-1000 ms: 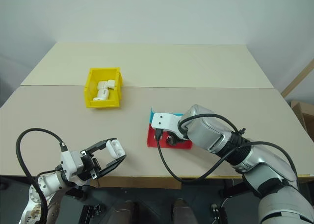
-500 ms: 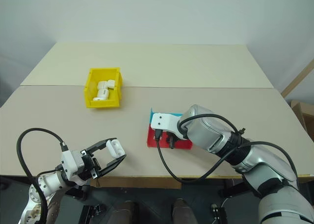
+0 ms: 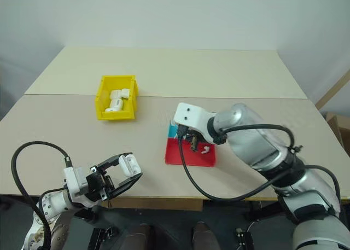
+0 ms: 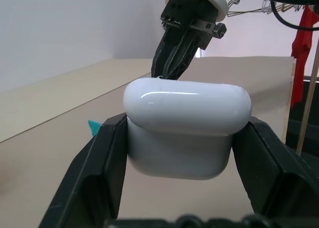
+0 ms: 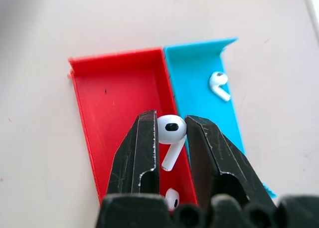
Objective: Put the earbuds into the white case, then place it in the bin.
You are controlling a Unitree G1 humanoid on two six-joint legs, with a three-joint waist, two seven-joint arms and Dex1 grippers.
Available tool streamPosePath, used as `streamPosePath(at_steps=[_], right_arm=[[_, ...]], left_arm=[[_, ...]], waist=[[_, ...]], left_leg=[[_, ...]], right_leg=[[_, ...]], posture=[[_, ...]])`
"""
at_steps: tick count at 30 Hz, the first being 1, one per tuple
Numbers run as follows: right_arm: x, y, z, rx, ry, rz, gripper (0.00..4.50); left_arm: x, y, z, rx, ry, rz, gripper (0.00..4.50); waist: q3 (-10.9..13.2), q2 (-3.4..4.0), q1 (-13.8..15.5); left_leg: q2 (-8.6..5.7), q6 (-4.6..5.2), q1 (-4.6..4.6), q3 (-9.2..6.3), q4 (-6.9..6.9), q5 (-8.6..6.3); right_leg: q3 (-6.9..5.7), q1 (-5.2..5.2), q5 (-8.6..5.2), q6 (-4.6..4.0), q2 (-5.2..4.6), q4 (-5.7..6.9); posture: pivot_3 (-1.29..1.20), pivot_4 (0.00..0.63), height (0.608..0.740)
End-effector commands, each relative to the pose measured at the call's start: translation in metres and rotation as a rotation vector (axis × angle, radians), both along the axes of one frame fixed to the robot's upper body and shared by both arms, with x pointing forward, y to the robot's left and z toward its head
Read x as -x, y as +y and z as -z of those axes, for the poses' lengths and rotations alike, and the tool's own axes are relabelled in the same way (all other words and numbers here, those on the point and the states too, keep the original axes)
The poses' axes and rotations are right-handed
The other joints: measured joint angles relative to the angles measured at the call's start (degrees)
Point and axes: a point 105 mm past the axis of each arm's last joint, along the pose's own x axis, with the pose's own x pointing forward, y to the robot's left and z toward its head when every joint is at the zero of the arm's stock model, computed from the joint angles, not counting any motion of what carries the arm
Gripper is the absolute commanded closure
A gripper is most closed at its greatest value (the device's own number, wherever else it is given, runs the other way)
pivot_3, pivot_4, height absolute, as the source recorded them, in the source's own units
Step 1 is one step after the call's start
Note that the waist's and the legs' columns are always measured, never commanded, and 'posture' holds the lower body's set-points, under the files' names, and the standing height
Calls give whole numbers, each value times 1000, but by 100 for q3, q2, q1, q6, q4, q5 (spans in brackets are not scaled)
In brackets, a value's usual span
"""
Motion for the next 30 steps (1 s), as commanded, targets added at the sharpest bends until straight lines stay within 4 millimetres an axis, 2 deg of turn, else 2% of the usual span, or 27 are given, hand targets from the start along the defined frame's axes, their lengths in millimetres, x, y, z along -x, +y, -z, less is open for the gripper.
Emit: streamPosePath(at_steps=[1, 6, 10, 15, 30], right_arm=[[12, -2, -45, -202, -185, -78, 3652], [39, -2, -75, -511, -386, -258, 3652], [61, 1, -92, -757, -460, -386, 3652], [66, 6, -100, -935, -465, -463, 3652], [72, 25, -75, -967, -391, -607, 3652]], left_arm=[[1, -8, -16, 38, -19, 82, 1686], [-6, -15, -38, 127, -19, 193, 1686], [-9, -20, -48, 178, -9, 277, 1686], [-8, -25, -53, 195, 6, 363, 1686], [-12, -29, -69, 193, -52, 429, 1686]], waist=[[0, 0, 5], [-1, -2, 3], [-1, -2, -33], [0, 0, -35], [0, 0, -16]], left_leg=[[-1, 0, 0, -2, 0, 0], [1, 0, 1, -3, 0, 0], [0, 0, 3, 0, 0, 0], [5, 0, 10, -2, -1, 0], [3, 0, 9, -4, -1, 0]], right_leg=[[-1, 2, 0, 0, 0, -1], [-2, 9, -1, 4, 4, -5], [4, 8, 0, 5, 5, -1], [5, 9, 1, 4, 10, 5], [4, 11, 1, 3, 9, 2]], posture=[[0, 150, 740], [0, 150, 740], [0, 150, 740], [0, 150, 740], [0, 150, 740]])
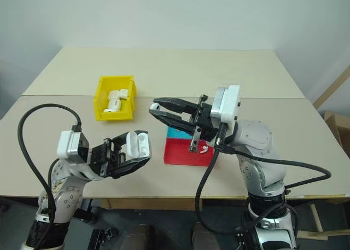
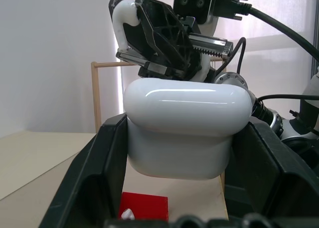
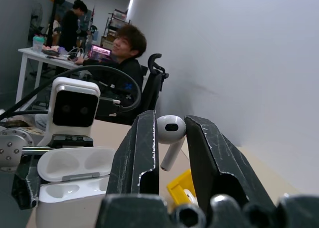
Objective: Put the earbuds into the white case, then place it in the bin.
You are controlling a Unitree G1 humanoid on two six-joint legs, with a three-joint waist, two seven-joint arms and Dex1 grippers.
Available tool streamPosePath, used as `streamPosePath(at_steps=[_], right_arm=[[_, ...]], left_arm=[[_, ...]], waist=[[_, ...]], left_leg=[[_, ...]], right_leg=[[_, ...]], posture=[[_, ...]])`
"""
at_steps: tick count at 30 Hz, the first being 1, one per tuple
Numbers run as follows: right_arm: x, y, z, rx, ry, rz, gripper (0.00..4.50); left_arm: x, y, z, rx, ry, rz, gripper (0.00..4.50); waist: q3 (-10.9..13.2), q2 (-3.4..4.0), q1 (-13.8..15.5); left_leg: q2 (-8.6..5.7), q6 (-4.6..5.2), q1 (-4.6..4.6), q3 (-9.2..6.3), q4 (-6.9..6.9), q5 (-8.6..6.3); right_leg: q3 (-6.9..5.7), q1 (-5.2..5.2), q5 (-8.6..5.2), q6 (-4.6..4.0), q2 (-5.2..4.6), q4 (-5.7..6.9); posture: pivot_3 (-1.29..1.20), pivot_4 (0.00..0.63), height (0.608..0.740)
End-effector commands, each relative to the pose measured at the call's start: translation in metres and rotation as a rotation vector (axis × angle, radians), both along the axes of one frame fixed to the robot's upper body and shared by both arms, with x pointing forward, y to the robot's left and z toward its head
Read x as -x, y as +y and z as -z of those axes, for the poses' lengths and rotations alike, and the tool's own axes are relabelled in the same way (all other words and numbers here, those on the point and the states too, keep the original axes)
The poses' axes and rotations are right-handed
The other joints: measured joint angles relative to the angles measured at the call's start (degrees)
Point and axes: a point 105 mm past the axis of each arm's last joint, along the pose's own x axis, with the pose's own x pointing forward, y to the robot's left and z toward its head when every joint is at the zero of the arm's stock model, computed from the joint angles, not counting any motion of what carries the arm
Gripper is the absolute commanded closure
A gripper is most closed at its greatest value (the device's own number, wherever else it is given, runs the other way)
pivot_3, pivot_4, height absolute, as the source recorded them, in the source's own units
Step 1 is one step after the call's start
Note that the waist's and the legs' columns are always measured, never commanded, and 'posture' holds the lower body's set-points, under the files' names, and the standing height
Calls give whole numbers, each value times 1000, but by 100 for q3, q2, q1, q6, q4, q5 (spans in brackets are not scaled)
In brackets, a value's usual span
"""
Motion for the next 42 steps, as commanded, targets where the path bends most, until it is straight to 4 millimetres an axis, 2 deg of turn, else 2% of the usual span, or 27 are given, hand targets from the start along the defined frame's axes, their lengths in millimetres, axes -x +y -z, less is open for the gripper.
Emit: streamPosePath(at_steps=[1, 18, 42], right_arm=[[8, 2, -1, -16, -42, -43, 3652], [17, 16, 4, -37, -117, -118, 3652], [14, 26, 20, 23, -130, -148, 3652]], left_arm=[[3, 2, -10, 20, -34, 12, 1686], [1, -3, -13, 19, -48, 16, 1686], [3, -6, -12, -5, -71, 39, 1686]], waist=[[0, 0, 1], [0, 0, 2], [0, 0, 2]], left_leg=[[0, 0, 0, 0, 0, 0], [-1, 0, 0, 0, 0, 0], [-1, 0, 0, -1, 0, 0]], right_leg=[[0, 0, 0, 0, 0, 0], [0, 0, 0, 0, 0, 0], [0, 0, 0, 0, -1, 0]], posture=[[0, 150, 740], [0, 150, 740], [0, 150, 740]])
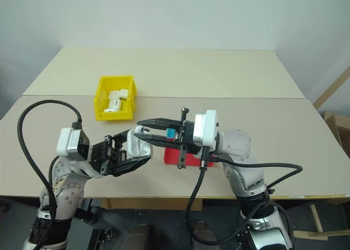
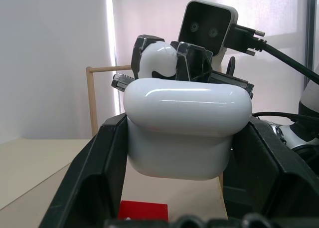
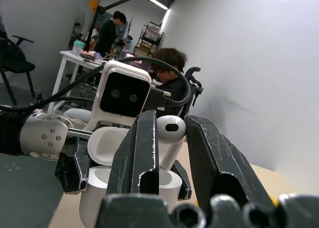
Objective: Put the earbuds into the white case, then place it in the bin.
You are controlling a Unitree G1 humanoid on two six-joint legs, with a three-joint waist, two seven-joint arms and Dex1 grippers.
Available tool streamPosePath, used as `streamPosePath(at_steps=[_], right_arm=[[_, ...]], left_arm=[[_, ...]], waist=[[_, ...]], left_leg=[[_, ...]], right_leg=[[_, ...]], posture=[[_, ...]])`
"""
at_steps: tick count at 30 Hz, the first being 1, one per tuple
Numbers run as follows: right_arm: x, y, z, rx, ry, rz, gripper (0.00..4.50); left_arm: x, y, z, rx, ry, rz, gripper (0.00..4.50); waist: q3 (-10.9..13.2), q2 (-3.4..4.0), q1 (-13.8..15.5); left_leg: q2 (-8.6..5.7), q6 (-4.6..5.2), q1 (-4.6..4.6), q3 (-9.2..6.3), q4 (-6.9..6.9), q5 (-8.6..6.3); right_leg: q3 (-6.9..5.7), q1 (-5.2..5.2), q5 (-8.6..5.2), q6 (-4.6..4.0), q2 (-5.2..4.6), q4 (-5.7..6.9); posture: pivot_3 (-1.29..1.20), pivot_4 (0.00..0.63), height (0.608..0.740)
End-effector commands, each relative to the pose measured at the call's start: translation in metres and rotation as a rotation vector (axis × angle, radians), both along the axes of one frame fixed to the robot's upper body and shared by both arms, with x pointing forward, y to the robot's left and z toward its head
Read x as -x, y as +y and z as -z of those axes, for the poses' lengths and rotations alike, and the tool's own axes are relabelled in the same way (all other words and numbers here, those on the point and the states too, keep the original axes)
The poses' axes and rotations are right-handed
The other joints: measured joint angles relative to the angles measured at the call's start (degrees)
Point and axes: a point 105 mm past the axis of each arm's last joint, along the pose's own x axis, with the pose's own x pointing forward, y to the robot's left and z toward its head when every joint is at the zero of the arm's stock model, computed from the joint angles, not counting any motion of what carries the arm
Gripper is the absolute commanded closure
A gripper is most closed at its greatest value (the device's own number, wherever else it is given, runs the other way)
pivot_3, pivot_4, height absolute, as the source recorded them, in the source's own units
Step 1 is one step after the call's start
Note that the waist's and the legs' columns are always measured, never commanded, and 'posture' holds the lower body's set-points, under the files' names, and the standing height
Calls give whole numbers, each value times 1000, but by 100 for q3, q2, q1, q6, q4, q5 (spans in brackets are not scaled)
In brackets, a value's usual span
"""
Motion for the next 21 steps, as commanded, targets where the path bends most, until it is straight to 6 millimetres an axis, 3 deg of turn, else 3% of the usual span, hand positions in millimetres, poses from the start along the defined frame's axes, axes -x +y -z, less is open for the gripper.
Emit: streamPosePath(at_steps=[1, 21], right_arm=[[5, -1, -4, -12, -46, -8, 3652], [-1, -1, 9, 39, -97, 24, 3652]], left_arm=[[3, -2, -6, -2, -45, 11, 1686], [0, -1, -5, -19, -55, 9, 1686]], waist=[[0, 0, 0], [0, 0, 2]], left_leg=[[0, 0, 0, 0, 0, 0], [0, 0, 0, 0, 0, 0]], right_leg=[[0, 0, 0, 0, 0, 0], [0, 0, 0, 0, 0, 0]], posture=[[0, 150, 740], [0, 150, 740]])
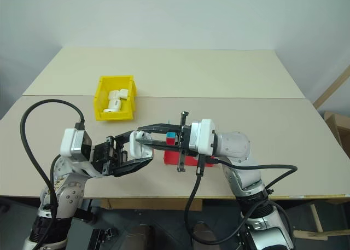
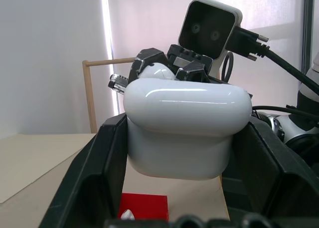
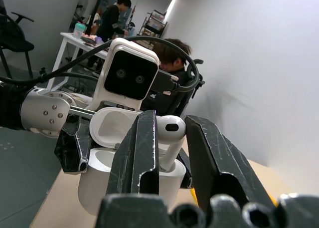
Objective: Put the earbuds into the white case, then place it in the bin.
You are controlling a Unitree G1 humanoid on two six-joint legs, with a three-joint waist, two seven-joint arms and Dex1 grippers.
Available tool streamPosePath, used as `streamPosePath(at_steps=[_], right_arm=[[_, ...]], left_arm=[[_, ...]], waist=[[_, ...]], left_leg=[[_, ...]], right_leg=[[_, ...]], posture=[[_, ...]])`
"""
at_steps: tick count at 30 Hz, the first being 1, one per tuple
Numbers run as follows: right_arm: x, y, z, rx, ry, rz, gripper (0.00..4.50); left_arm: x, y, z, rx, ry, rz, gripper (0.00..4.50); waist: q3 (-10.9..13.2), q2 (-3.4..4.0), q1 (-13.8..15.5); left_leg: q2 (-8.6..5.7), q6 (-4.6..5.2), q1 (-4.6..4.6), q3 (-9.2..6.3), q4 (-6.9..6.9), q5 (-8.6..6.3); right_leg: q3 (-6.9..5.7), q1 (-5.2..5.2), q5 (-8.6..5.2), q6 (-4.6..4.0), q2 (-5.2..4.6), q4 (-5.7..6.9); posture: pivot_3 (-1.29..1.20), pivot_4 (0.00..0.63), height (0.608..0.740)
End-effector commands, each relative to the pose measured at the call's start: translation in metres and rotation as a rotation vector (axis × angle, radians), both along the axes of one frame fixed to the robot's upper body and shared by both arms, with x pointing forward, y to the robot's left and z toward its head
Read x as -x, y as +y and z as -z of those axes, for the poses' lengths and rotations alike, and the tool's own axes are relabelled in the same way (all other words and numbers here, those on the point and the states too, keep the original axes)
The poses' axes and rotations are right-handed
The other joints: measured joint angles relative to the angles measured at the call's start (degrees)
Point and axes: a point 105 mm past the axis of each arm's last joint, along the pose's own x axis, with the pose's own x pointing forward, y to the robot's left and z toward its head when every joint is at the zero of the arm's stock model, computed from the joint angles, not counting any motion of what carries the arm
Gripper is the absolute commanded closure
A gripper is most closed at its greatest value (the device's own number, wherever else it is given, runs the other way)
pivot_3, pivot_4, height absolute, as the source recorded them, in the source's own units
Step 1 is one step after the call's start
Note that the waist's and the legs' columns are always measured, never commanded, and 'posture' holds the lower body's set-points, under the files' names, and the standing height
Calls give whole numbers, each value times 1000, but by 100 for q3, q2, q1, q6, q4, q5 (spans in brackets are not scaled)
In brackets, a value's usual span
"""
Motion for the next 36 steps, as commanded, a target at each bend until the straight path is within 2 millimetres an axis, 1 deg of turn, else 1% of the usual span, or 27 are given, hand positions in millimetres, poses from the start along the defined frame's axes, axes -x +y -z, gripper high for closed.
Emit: streamPosePath(at_steps=[1, 4, 7, 11, 16, 18, 21, 22, 24, 26, 30, 33, 36], right_arm=[[4, -1, -2, -1, -25, -9, 3652], [5, -3, 0, 19, -21, -13, 3652], [6, -5, 1, 34, -39, -11, 2892], [6, -5, -2, 18, -64, 0, 1583], [8, -10, -6, 14, -66, -10, 1583], [6, -16, -16, -10, -42, 7, 1583], [-6, -27, -26, 29, 75, 86, 1583], [-13, -32, -30, 48, 112, 140, 1583], [-31, -43, -33, 147, 184, 256, 1583], [-42, -50, -31, 260, 234, 329, 1583], [-67, -53, -26, 490, 355, 435, 1583], [-85, -52, -20, 656, 374, 499, 1583], [-104, -50, -10, 789, 306, 546, 1583]], left_arm=[[2, 0, -9, 14, -51, 8, 1686], [2, -1, -8, 11, -51, 9, 1686], [2, -1, -7, 7, -50, 9, 1686], [2, -1, -7, 8, -49, 10, 1686], [0, -2, -3, -5, -48, 4, 1686], [-1, 1, 4, -45, -53, -18, 1686], [0, 8, 17, -112, -74, -48, 1686], [2, 12, 21, -134, -73, -60, 1686], [8, 22, 29, -181, -74, -82, 1686], [12, 30, 35, -214, -66, -107, 1686], [22, 36, 38, -212, -30, -141, 1686], [26, 37, 40, -210, -22, -163, 1686], [25, 35, 42, -206, -24, -180, 1686]], waist=[[0, 0, 1], [0, 0, 2], [0, 0, 3], [0, 0, -1], [0, 0, 4], [0, 0, 5], [1, 1, 2], [0, 1, 2], [2, 4, -11], [3, 5, -2], [4, 6, -4], [5, 8, -16], [5, 8, 14]], left_leg=[[0, 0, 0, 0, 0, 0], [0, 0, 0, 0, 0, 0], [0, 0, 0, 0, 0, 0], [0, 0, 1, 0, 0, 0], [-1, 0, 0, 0, 0, 0], [-1, 0, 0, 0, 0, 0], [-1, 0, 0, 0, 0, 0], [-1, 0, 0, 2, 0, 0], [0, 0, 1, 3, 0, 0], [1, 0, 1, 3, -4, 0], [1, 0, 2, 13, -8, 0], [1, 1, 1, 18, -12, 0], [2, 1, 2, 13, -19, 0]], right_leg=[[0, 0, 0, 0, 0, 0], [0, 1, 0, 0, -1, 0], [0, 0, 0, 0, 0, 0], [0, 0, 0, 0, 0, 0], [0, 1, 0, 0, -1, 0], [0, 1, 0, 0, 0, 0], [1, 0, 0, -1, -1, 1], [3, -1, 1, -2, -2, 1], [4, -2, 1, -2, -2, 1], [3, -5, 0, -4, -1, 1], [10, -9, 0, -7, -3, -3], [15, -14, 0, -6, -5, -6], [7, -14, -1, -7, -4, -8]], posture=[[0, 150, 740], [0, 150, 740], [0, 150, 740], [0, 150, 740], [0, 150, 740], [0, 150, 740], [0, 150, 740], [0, 150, 740], [0, 150, 740], [0, 150, 740], [0, 150, 740], [0, 150, 740], [0, 150, 740]])
